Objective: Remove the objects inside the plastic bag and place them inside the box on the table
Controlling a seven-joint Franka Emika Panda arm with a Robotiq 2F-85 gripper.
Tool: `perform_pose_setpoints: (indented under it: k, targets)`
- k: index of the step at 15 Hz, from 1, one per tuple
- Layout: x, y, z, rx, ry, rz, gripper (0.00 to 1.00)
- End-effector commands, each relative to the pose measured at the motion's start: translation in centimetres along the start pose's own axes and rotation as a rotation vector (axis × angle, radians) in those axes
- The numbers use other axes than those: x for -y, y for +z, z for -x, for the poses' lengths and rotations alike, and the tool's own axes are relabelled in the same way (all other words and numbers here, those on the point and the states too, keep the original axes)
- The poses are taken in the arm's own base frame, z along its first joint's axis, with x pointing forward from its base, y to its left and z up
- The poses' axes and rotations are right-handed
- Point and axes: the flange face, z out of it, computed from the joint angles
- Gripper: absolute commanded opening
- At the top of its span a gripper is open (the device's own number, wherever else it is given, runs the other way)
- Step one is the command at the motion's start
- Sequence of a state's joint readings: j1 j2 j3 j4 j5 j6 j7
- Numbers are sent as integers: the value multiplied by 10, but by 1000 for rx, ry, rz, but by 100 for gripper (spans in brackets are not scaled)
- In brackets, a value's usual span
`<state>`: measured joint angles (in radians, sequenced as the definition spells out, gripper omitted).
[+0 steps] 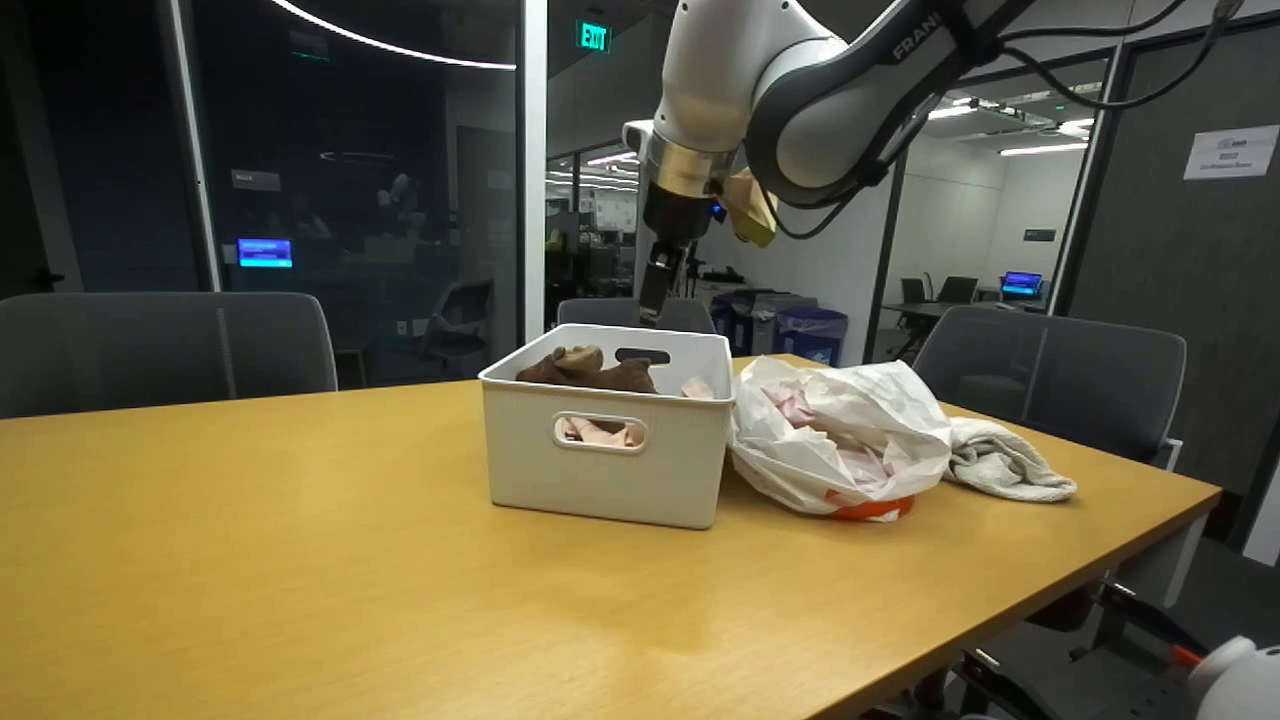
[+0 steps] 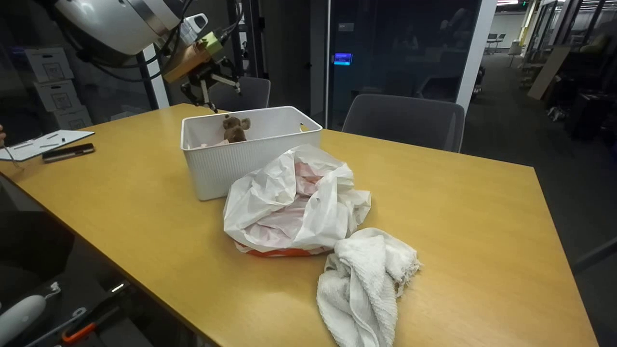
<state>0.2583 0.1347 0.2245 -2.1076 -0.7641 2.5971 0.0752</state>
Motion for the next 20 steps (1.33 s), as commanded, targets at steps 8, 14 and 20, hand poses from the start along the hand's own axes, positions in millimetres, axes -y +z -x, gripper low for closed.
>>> perform_pose_setpoints:
  k: [8,14,20]
  targets:
    - [-94,-32,117,200,549,-44,100]
    - [-128,-43,202,240,834,-50,100]
    - [-147,-47,286,262,1080,-68,100]
